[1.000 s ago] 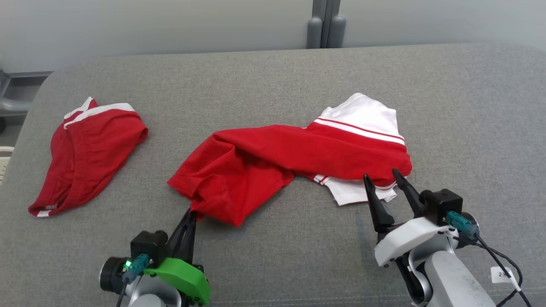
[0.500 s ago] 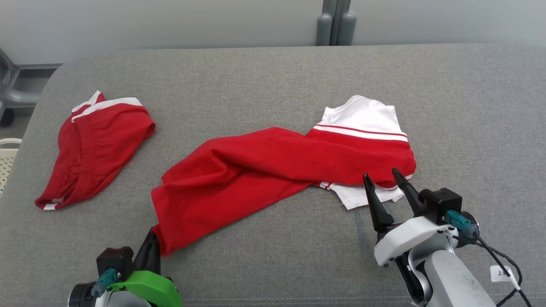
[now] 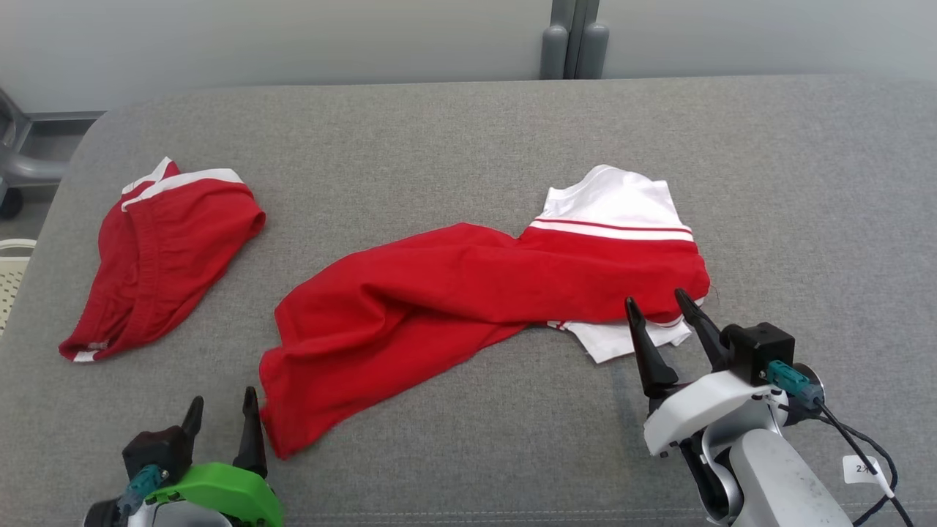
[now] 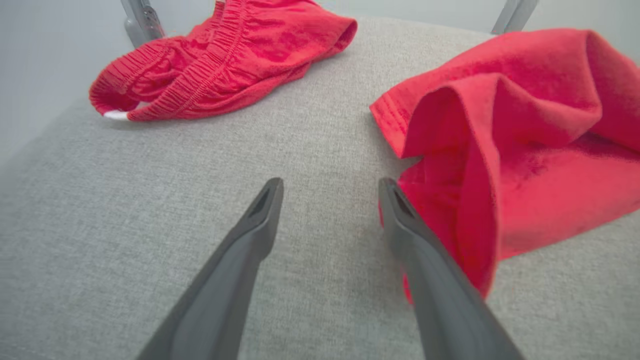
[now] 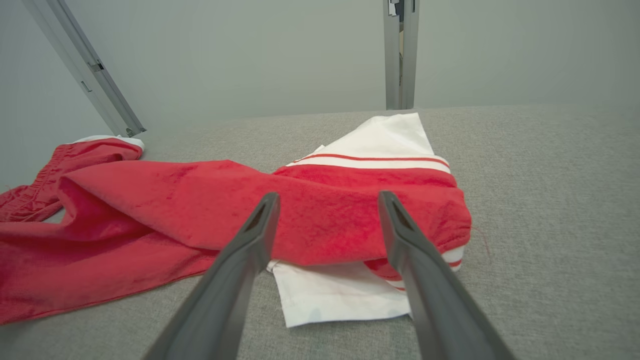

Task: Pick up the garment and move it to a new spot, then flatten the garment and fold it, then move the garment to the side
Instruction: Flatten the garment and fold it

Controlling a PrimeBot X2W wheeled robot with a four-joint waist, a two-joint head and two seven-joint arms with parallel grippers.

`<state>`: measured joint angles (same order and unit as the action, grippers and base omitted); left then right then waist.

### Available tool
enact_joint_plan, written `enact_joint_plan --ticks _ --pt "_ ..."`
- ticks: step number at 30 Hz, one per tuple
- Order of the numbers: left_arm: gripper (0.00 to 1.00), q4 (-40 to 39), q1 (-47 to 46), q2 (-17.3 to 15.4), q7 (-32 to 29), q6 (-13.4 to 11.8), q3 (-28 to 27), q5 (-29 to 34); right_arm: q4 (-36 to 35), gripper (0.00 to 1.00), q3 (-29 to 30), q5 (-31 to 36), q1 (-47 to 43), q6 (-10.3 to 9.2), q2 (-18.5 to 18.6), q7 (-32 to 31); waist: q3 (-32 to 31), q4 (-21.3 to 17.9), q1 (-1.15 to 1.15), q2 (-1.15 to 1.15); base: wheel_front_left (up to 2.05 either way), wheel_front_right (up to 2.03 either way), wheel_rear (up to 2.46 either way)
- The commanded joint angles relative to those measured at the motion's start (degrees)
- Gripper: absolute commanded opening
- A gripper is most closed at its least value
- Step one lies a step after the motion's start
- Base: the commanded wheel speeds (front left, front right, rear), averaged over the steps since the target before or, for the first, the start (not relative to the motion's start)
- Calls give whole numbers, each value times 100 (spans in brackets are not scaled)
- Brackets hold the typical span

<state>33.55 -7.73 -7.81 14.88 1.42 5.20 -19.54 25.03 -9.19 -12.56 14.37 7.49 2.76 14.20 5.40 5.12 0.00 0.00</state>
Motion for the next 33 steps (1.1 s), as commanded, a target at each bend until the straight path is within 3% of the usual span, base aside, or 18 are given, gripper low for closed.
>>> enact_joint_plan --ticks 1,17,26,33 --pt "100 -56 -13 -6 30 -24 -38 53 -2 100 5 17 4 0 23 17 1 5 0 0 0 0 0" --pt "100 -2169 423 332 27 -89 -679 764 89 100 533 207 -64 0 23 -32 -122 12 0 0 0 0 0" --pt "100 -2527 579 437 27 -92 -763 966 339 100 1090 427 4 0 23 -540 -183 43 0 0 0 0 0" --pt "100 -2497 581 469 27 -62 -748 924 615 100 1156 404 309 0 103 -873 -201 131 0 0 0 0 0"
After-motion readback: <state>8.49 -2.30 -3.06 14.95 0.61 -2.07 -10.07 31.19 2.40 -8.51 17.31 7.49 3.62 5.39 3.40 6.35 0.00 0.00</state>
